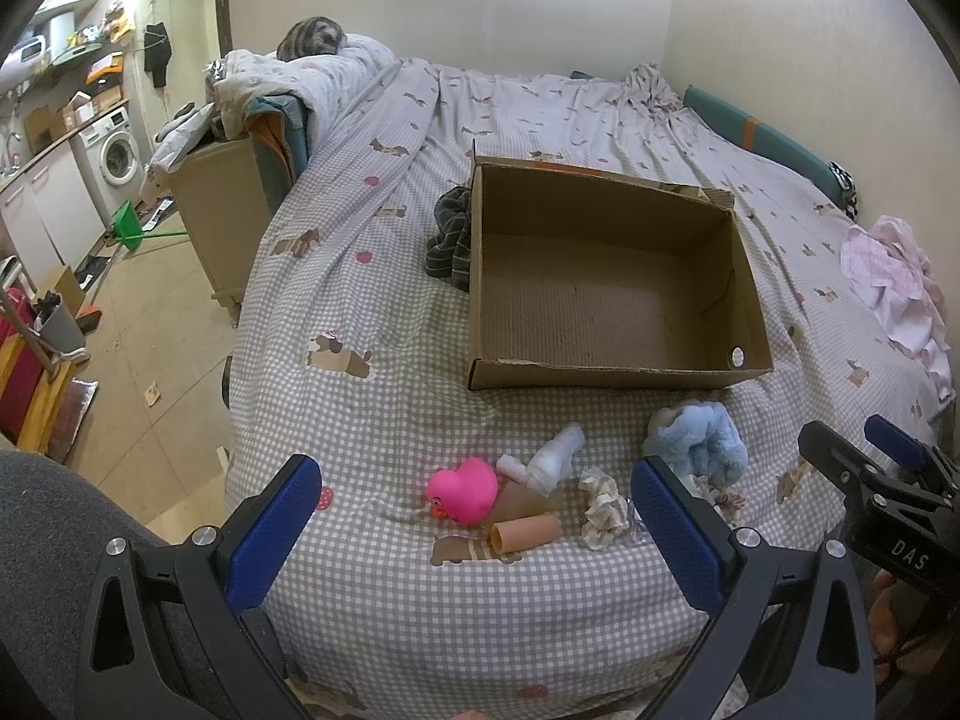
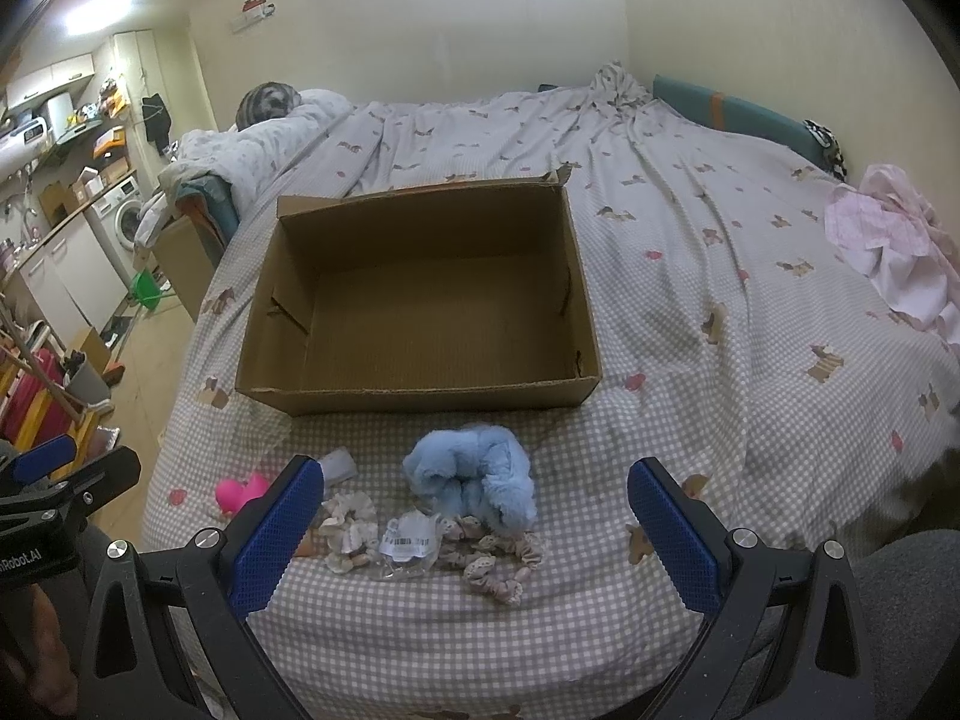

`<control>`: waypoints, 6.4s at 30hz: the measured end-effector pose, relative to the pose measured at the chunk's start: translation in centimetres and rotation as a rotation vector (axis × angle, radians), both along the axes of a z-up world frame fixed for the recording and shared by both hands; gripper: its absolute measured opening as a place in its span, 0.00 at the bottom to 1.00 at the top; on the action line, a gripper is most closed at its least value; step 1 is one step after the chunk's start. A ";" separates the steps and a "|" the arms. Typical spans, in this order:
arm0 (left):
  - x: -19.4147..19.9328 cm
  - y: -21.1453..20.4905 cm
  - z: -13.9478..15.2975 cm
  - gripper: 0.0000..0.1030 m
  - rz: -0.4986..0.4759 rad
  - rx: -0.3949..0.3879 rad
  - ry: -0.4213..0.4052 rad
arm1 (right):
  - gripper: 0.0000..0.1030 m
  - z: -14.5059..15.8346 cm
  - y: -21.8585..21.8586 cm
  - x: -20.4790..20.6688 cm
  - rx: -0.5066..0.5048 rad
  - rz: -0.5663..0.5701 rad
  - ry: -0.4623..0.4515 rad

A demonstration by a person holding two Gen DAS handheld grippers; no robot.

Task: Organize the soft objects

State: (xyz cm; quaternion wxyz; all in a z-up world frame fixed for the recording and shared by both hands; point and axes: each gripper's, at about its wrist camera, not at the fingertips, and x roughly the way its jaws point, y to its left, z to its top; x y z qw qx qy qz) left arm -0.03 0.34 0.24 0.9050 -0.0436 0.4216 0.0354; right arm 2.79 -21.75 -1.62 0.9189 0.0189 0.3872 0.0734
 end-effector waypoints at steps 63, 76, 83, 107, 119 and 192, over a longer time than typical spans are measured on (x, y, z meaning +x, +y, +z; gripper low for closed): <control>7.6 4.3 -4.3 1.00 0.108 -0.068 0.308 | 1.00 0.8 -1.2 5.8 0.097 0.074 0.134; 10.8 4.4 -13.1 0.71 0.157 -0.225 0.564 | 1.00 -2.1 -2.6 6.6 0.156 0.027 0.223; 11.4 4.4 -15.0 0.45 0.159 -0.288 0.604 | 1.00 -2.2 -2.7 6.8 0.168 0.023 0.229; 8.8 4.0 -8.8 0.44 0.131 -0.129 0.379 | 1.00 -8.9 -1.3 12.2 0.264 -0.001 0.562; 9.2 3.6 -9.7 0.44 0.129 -0.113 0.390 | 0.42 -12.6 0.2 15.0 0.235 0.015 0.610; 19.3 -3.6 -5.6 0.44 -0.111 0.035 0.092 | 0.21 -5.0 0.3 19.9 0.166 0.166 0.289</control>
